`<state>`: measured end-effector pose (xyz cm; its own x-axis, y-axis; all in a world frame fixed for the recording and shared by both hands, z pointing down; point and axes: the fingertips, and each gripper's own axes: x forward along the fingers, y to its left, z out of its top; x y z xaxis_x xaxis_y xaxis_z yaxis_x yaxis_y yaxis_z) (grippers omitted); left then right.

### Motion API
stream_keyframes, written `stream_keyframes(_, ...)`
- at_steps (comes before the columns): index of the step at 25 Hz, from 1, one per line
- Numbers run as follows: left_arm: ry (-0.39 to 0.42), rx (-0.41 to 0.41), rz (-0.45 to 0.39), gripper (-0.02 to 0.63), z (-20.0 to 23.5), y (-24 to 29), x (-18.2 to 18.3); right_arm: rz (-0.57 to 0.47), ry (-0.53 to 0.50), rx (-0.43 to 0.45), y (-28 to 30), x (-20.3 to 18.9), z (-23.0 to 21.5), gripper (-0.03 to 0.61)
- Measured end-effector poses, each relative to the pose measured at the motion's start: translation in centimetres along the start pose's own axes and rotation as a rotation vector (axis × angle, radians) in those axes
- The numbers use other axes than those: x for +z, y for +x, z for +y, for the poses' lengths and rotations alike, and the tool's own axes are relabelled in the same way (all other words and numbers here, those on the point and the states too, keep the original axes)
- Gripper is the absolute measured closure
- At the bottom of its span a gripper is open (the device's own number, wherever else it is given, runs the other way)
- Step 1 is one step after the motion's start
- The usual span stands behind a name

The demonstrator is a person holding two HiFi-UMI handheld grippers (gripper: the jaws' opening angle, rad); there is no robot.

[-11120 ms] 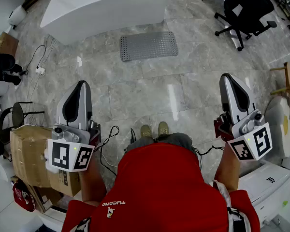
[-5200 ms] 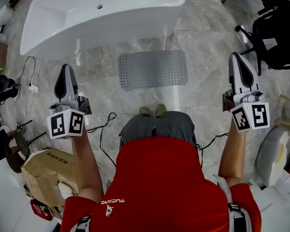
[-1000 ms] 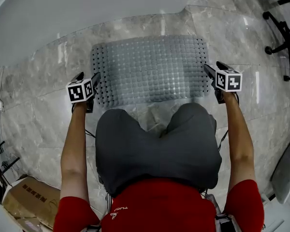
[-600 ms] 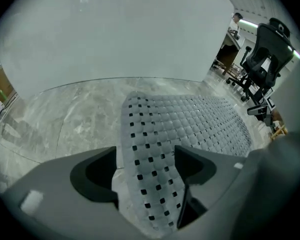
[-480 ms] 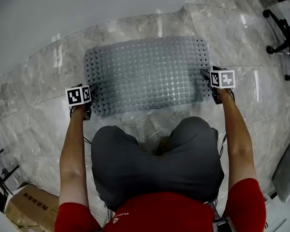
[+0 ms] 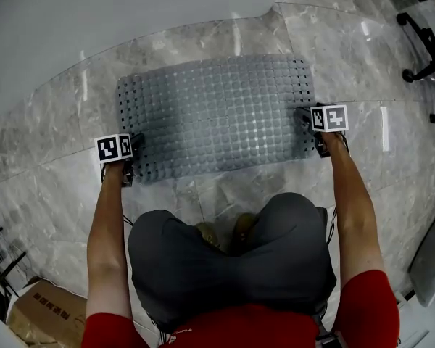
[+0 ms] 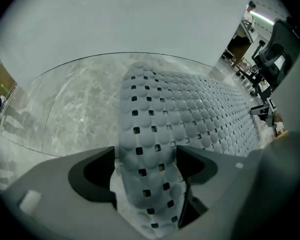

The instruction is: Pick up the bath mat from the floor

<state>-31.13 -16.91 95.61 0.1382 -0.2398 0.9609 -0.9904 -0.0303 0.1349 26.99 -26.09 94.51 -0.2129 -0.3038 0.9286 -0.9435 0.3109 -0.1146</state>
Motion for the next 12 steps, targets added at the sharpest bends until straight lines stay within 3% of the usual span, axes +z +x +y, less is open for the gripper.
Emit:
stream_keyframes(7, 0.033, 0.019, 0.0, 0.261, -0.1, -0.1, 0.2, -0.025, -0.007, -0.035, 0.1, 0.3, 0.2, 0.279)
stream_keyframes(10, 0.059, 0.012, -0.02, 0.303, -0.7, -0.1, 0.3, -0.036, -0.008, -0.046, -0.1, 0.3, 0.4, 0.29)
stream_keyframes(12, 0.092, 0.0, -0.028, 0.364, -1.5, -0.1, 0.4, -0.031, -0.017, -0.033, -0.2, 0.4, 1.0, 0.337)
